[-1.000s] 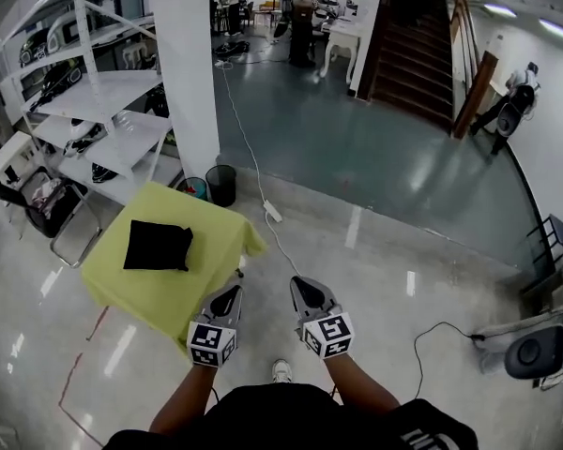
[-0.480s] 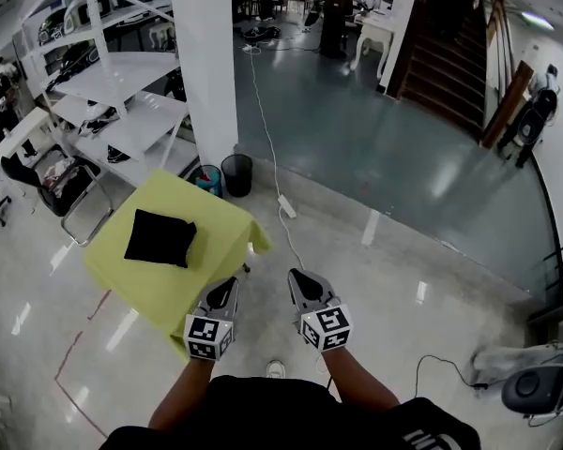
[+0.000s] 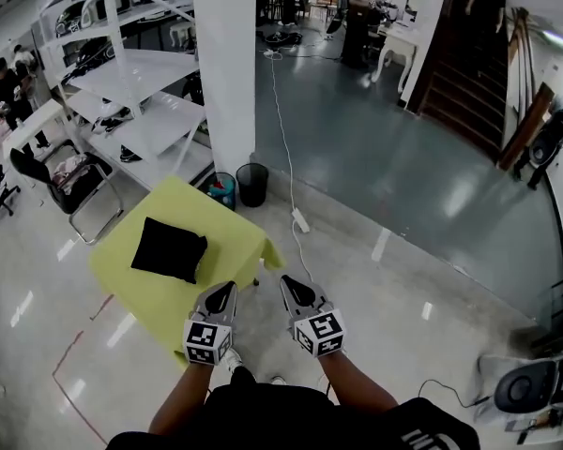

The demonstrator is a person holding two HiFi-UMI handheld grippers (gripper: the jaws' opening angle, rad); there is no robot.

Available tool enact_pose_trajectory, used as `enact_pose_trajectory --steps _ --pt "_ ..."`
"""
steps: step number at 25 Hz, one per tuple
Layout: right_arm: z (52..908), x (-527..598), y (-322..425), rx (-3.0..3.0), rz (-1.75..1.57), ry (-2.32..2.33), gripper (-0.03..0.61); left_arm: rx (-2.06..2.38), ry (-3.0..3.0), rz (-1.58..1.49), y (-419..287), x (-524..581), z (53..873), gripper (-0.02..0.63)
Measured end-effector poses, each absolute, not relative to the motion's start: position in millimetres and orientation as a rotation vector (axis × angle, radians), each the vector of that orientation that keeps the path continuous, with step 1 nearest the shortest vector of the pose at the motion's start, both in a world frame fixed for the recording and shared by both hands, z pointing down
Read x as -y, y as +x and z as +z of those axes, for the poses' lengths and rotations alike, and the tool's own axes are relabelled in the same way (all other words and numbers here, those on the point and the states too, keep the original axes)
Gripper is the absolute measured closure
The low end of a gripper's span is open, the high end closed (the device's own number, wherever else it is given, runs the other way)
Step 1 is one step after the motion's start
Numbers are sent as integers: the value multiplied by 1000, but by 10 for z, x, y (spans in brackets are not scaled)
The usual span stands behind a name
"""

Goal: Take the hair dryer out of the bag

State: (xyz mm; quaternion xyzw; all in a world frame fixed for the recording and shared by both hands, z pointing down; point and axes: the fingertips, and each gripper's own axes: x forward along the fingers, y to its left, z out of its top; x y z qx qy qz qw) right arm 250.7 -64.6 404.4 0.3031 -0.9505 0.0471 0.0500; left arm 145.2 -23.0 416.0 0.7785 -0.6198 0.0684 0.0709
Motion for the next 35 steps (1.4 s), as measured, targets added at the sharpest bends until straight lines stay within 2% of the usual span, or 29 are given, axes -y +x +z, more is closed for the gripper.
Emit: enact_pose_trajectory --steps 13,22,35 --pt "3936 1495 1484 2892 63 871 572 1915 2318 167 416 1001 4101 607" --pt "4051 1657 673 2898 45 754 572 1967 2243 205 -407 1058 4251 607" --pt "4131 1839 -228 2978 52 411 572 2136 2020 222 -1031 1136 4400 607"
